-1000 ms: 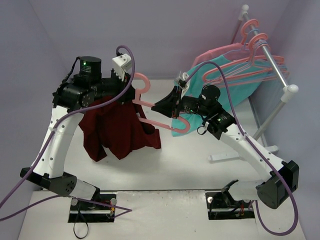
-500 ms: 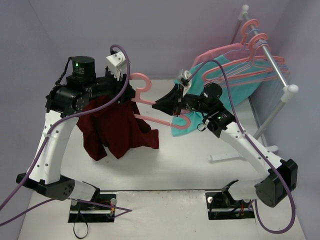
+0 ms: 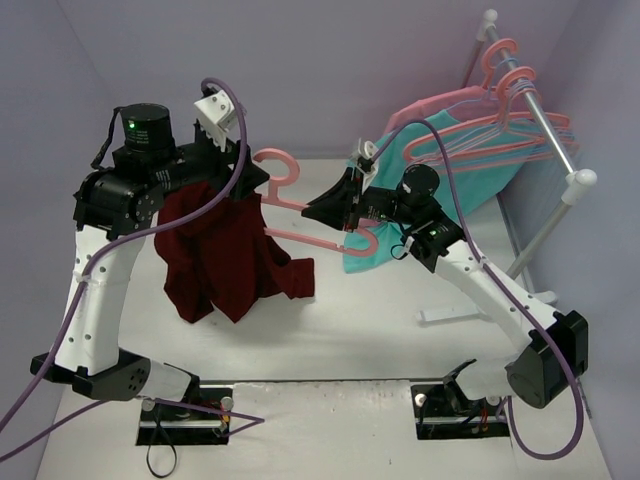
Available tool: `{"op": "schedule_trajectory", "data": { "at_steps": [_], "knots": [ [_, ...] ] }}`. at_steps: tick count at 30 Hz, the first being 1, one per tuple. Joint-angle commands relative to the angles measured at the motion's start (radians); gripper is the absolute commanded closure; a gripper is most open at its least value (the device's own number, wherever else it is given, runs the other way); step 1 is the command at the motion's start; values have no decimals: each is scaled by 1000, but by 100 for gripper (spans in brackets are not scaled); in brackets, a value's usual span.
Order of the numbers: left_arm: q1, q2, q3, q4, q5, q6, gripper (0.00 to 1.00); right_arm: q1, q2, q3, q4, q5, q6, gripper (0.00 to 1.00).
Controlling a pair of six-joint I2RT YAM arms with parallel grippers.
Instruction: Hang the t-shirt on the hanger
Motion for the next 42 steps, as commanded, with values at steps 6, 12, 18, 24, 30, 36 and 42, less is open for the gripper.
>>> {"op": "schedule_trajectory", "data": {
  "at_steps": [6,12,18,24,30,36,42],
  "knots": [
    [172,-127,-173,-4,211,181,44,-22,32,44,140,-39,-5,100],
    [187,-175,-210,-89,231,507,44,-20,35,38,128,-85,9,100],
    [217,-117,-122,-208,240,708,44,-17,17,17,106,-115,4,100],
    [217,-48,-80,-324,310,824,45,-17,4,7,86,-122,-6,100],
    [217,18,-59,-515,362,947,47,-17,11,17,70,-124,-16,100],
    [217,11,-96,-517,346,947,47,-15,24,29,61,-135,-21,100],
    [216,50,-88,-519,376,929,49,-8,35,45,60,-138,-21,100]
  ]
}}
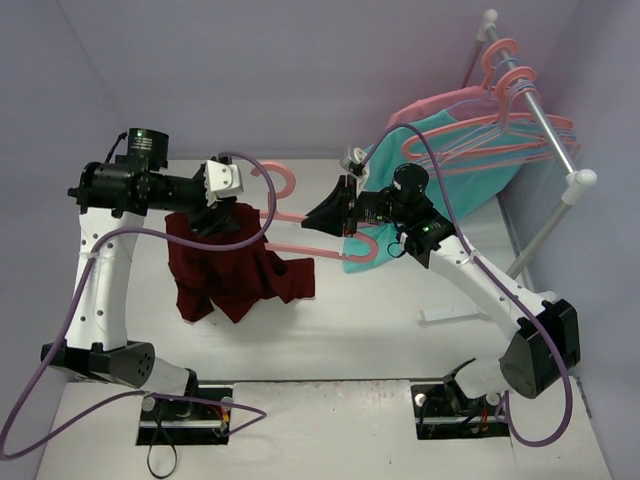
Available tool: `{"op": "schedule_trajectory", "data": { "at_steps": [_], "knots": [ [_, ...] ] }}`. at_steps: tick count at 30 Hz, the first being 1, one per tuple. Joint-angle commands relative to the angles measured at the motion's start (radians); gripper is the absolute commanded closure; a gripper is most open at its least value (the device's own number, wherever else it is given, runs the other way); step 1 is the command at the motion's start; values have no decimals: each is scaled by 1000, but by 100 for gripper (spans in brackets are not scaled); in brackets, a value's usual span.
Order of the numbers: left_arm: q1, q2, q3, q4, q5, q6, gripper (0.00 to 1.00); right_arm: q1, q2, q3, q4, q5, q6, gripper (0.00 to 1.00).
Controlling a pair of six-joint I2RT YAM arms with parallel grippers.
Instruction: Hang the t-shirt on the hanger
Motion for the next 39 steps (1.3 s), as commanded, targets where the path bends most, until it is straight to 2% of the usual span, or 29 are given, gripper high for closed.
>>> {"op": "schedule_trajectory", "data": {
  "at_steps": [1,13,14,17,18,19,21,25,26,28,31,32,37,39],
  "knots": [
    [2,17,15,-51,84,19,51,8,-24,62,96,-31,-8,100],
    [-6,28,-56,-51,130,-13,57,10,-20,86,96,-30,-6,100],
    [-8,28,-58,-51,139,-16,60,10,-19,87,96,-30,-6,100],
    [-8,26,-61,-51,183,-12,75,12,-14,91,96,-30,-7,100],
    [-8,25,-59,-52,187,-14,82,14,-12,94,96,-30,-7,100],
    [-8,26,-56,-53,188,-23,96,15,-11,95,96,-30,-6,100],
    [-8,23,-49,-53,190,-23,100,16,-10,94,94,-30,-6,100],
    [-5,4,-42,-54,184,-40,100,17,-10,82,92,-16,-10,100],
    [-5,-1,-48,-53,182,-34,100,16,-13,76,90,-2,-11,97],
    [-6,-29,-74,-54,177,11,100,10,-24,55,84,54,-13,75],
    [-4,-67,-117,-34,166,24,100,-26,-44,35,74,119,-4,53],
    [-3,-87,-143,-4,152,16,100,-63,-54,32,59,153,19,40],
    [5,-150,-225,115,50,-91,100,-178,-101,55,-52,217,25,24],
    [6,-164,-235,159,11,-144,100,-206,-138,38,-71,285,30,23]
  ]
}}
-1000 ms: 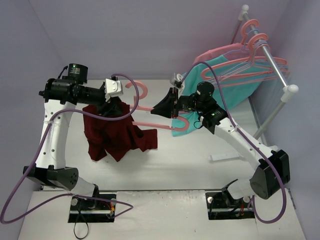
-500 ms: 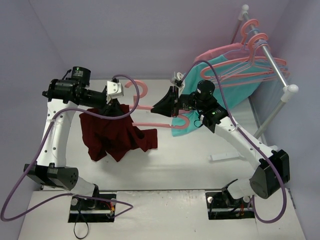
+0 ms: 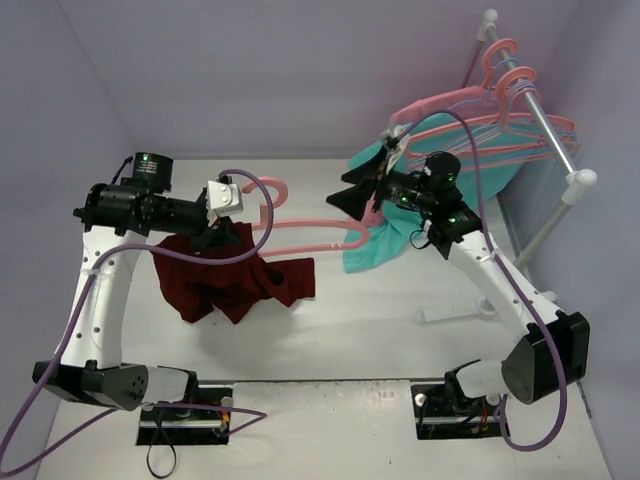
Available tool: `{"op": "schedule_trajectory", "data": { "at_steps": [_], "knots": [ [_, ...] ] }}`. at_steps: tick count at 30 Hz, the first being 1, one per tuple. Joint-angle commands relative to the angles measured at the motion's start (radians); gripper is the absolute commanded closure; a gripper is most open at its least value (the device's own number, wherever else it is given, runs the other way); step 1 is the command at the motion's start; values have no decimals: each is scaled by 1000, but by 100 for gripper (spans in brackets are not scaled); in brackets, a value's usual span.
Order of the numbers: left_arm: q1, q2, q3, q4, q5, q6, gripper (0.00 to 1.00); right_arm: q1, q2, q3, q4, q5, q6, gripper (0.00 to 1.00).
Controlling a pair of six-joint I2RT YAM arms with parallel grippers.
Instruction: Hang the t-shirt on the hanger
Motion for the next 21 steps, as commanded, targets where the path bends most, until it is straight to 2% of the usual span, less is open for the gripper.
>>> {"op": "schedule_trajectory", "data": {
  "at_steps": [1,6,10,13,14,17,21],
  "knots": [
    [8,-55,-13,150,-50,-109,100,-59,-120,11,-8,151,14,22],
    [8,-115,-113,302,-196,-228,100,-52,-226,-90,-46,346,87,24],
    [8,-150,-188,408,-265,-383,100,3,-271,-206,-53,457,175,33],
    [8,-190,-221,460,-278,-444,100,97,-245,-245,-57,519,245,38],
    [7,-198,-224,473,-285,-466,100,164,-228,-253,-59,584,272,38],
    [7,-221,-232,482,-311,-491,100,311,-166,-261,-58,750,340,34],
    [7,-245,-275,506,-324,-517,100,413,-59,-229,-55,820,396,28]
  ]
}}
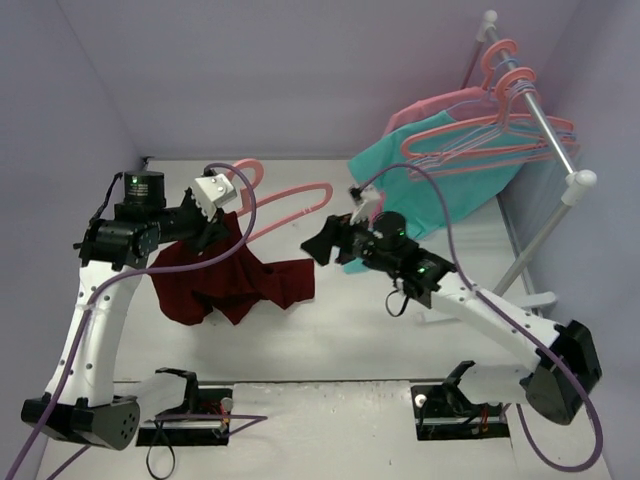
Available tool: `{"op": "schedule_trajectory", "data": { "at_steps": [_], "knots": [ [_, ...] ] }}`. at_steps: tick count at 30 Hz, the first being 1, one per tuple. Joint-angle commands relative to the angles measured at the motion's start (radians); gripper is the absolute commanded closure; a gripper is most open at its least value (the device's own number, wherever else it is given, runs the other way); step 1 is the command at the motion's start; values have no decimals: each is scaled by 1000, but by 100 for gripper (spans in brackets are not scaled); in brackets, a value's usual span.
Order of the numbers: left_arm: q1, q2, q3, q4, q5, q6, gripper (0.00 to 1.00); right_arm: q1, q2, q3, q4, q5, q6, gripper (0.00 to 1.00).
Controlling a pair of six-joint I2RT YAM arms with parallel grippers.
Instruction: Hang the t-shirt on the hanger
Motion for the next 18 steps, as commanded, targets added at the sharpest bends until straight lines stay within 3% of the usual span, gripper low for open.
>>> {"op": "schedule_trajectory", "data": {
  "at_steps": [1,18],
  "knots": [
    [5,-52,-23,118,-18,-72,100,75,76,50,65,157,104,28],
    [4,-103,-116,168,-20,-161,100,168,354,149,168,142,254,31]
  ]
}}
